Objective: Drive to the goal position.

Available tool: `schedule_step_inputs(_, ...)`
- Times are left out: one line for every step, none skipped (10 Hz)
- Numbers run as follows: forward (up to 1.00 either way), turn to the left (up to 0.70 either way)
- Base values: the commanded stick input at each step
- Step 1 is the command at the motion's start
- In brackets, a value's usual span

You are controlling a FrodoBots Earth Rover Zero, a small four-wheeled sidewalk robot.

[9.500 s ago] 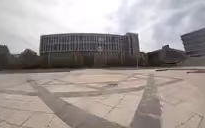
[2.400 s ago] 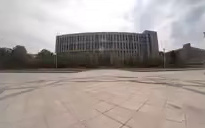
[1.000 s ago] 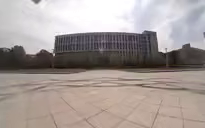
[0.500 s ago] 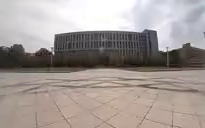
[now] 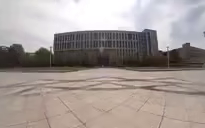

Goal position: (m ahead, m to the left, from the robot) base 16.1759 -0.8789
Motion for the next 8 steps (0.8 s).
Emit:
schedule_step_inputs(0.70,0.00)
schedule_step_inputs(0.70,0.00)
schedule_step_inputs(0.70,0.00)
schedule_step_inputs(0.70,0.00)
schedule_step_inputs(0.70,0.00)
schedule_step_inputs(0.70,0.00)
schedule_step_inputs(0.70,0.00)
schedule_step_inputs(0.70,0.00)
